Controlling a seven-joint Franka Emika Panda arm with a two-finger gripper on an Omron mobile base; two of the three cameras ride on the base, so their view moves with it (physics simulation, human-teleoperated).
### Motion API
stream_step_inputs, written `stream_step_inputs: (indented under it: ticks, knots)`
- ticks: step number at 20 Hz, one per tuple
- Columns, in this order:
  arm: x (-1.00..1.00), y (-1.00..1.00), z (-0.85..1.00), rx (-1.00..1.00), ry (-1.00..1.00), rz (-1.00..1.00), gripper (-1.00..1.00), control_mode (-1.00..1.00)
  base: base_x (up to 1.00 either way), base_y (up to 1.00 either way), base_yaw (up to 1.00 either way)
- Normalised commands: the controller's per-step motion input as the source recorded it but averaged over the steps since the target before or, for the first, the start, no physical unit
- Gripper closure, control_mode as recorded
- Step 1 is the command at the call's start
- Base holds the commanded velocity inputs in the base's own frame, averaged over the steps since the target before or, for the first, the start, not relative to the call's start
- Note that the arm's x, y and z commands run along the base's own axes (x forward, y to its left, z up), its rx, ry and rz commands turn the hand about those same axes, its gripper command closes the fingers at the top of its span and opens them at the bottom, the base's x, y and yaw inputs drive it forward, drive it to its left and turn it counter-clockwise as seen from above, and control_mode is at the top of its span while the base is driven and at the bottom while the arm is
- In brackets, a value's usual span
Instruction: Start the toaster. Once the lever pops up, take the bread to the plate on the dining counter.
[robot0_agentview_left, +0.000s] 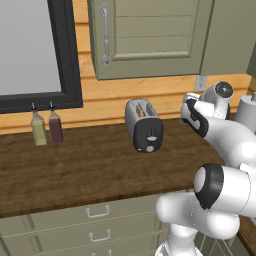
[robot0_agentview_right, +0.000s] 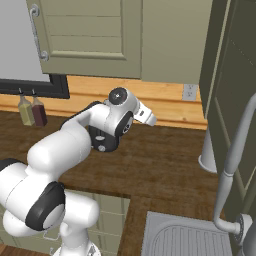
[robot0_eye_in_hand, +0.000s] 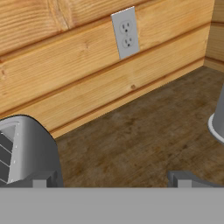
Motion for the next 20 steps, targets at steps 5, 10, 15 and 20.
stream_step_inputs:
  ticks: [5, 10, 15, 20]
  knots:
    - [0.0, 0.0, 0.0, 0.0, 0.0, 0.0, -1.0, -1.0, 0.0, 0.0, 0.0]
    - [0.0, 0.0, 0.0, 0.0, 0.0, 0.0, -1.0, -1.0, 0.0, 0.0, 0.0]
    - [0.0, 0.0, 0.0, 0.0, 0.0, 0.0, -1.0, -1.0, 0.0, 0.0, 0.0]
    - [0.0, 0.0, 0.0, 0.0, 0.0, 0.0, -1.0, -1.0, 0.0, 0.0, 0.0]
